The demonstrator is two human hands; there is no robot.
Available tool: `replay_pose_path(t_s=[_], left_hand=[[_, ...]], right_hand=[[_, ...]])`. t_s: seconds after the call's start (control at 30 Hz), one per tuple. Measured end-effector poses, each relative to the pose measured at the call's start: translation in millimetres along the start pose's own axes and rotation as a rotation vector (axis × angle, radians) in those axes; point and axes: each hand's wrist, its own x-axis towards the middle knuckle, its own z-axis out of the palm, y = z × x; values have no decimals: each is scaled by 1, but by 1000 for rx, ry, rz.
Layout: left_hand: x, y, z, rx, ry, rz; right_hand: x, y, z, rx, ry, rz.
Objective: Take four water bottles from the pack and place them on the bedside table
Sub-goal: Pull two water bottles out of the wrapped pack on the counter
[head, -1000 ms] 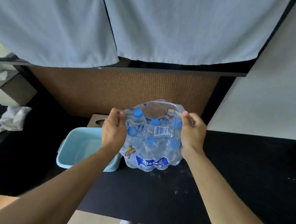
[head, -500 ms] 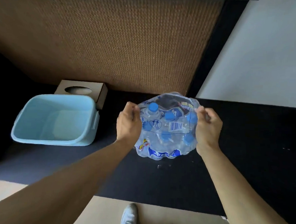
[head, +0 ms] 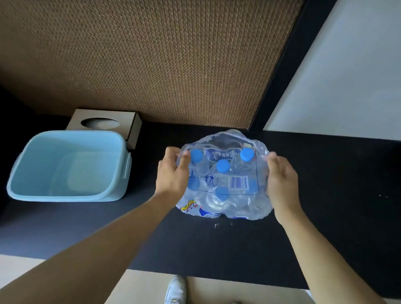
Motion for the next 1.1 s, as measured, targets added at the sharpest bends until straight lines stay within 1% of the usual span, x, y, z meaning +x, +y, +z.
replay_pose_path(t_s=[0.1, 0.17, 0.33, 0.5, 0.57, 0.63, 0.7, 0.73, 0.77, 0.8, 0.83, 0.87, 0.9, 0.93, 0.97, 1.0, 1.03, 1.1], left_hand=[[-4, -8, -6, 0, -73, -20], [-8, -13, -8, -8, -111, -21], [-11, -13, -11, -17, -136, -49], [-8, -13, -14, -8, -183, -44], [-3, -7, -17, -78, -155, -76], [5, 10, -24, -197, -74, -83], [14, 29, -33, -251, -23, 8], [18, 39, -36, -242, -39, 71], [20, 49, -38, -205, -81, 135], [22, 57, -39, -112, -139, 201], [24, 62, -38, 39, -204, 274], [26, 63, -36, 236, -279, 334], [26, 64, -33, 429, -360, 346], [25, 63, -31, 581, -436, 310], [24, 62, -28, 675, -496, 260], [23, 59, -26, 721, -533, 225], [23, 56, -23, 747, -546, 214], [25, 52, -17, 800, -508, 231]], right_hand=[[-9, 16, -6, 47, 19, 73], [-14, 21, -10, 70, 0, 104], [-19, 18, -11, 78, -43, 105], [-18, 15, -12, 13, -60, 95], [-15, 8, -15, -73, -7, 20], [-11, -8, -18, -188, 109, -127], [-11, -33, -18, -199, 174, -262], [-12, -46, -16, -187, 155, -340], [-12, -59, -12, -183, 91, -415], [-13, -70, -6, -208, -10, -473], [-13, -78, 0, -282, -121, -517], [-14, -82, 7, -423, -222, -549], [-14, -83, 15, -628, -289, -574], [-15, -81, 22, -842, -320, -584], [-18, -77, 29, -1018, -334, -576], [-21, -72, 34, -1139, -348, -548], [-23, -67, 38, -1211, -353, -516], [-23, -57, 44, -1265, -312, -496]])
